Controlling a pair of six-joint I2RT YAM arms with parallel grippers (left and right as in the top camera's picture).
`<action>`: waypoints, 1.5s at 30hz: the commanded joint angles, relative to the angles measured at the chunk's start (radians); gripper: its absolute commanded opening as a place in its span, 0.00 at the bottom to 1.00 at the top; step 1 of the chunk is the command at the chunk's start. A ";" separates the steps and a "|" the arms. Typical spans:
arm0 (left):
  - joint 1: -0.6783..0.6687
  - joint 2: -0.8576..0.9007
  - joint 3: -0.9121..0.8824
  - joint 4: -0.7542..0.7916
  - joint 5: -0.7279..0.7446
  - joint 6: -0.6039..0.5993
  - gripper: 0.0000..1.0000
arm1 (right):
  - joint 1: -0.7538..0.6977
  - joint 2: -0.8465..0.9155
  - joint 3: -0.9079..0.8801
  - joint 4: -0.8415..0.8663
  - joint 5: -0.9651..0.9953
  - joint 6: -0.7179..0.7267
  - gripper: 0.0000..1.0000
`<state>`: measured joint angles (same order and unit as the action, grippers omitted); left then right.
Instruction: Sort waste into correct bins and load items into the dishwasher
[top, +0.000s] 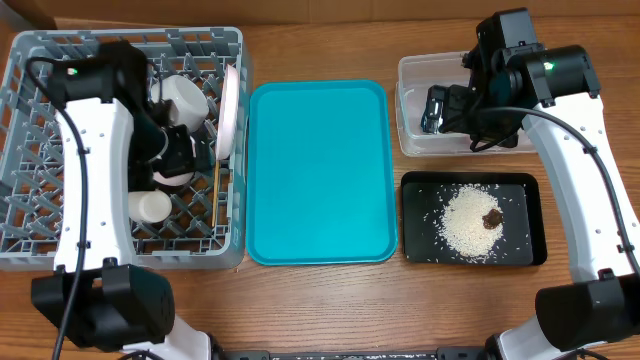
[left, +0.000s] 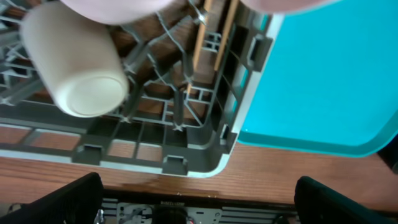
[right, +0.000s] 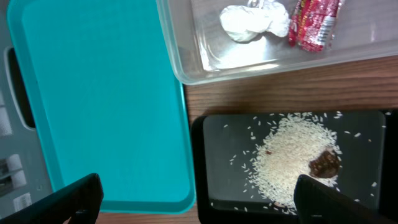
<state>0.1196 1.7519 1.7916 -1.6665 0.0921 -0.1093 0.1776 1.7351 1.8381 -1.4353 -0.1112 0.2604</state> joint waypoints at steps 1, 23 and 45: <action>-0.027 -0.110 -0.082 0.051 -0.014 0.001 1.00 | -0.004 -0.072 -0.014 0.013 0.032 -0.007 1.00; -0.070 -1.063 -0.817 0.564 0.009 0.025 1.00 | -0.004 -0.861 -0.785 0.385 0.117 -0.002 1.00; -0.070 -1.118 -0.826 0.567 0.009 0.024 1.00 | -0.004 -0.993 -0.793 0.349 0.189 -0.002 1.00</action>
<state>0.0536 0.6312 0.9737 -1.0996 0.0929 -0.0792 0.1772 0.7399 1.0515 -1.0874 0.0601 0.2607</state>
